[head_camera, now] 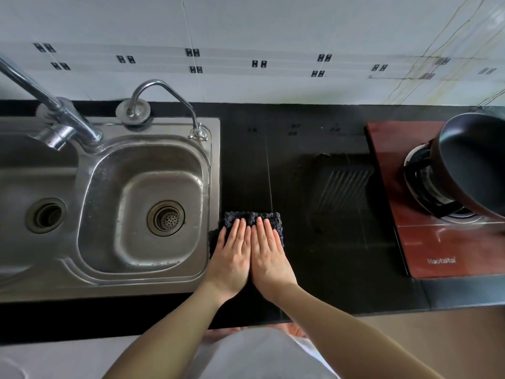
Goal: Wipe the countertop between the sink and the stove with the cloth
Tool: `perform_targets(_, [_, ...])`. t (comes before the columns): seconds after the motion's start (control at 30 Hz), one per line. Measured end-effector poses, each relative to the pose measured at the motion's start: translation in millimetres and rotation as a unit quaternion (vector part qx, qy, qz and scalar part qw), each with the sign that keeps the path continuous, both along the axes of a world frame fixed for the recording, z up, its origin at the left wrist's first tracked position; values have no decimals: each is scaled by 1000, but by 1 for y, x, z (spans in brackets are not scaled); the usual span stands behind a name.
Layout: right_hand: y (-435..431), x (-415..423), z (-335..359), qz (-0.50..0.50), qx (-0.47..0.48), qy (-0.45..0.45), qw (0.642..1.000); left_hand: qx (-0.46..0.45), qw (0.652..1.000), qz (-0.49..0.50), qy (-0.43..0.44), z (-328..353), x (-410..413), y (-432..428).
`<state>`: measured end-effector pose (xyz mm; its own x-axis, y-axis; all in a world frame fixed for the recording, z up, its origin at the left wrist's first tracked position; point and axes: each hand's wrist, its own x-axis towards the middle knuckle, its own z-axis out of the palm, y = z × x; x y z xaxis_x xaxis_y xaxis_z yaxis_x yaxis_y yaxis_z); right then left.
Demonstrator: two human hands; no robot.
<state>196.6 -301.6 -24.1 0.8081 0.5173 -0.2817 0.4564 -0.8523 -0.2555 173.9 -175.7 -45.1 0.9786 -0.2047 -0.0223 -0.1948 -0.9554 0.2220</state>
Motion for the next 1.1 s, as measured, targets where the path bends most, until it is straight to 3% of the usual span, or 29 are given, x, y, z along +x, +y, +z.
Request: perform_targets(1.1, [36, 161, -9, 44, -43, -67, 996, 44, 998, 35, 27, 0, 156, 32])
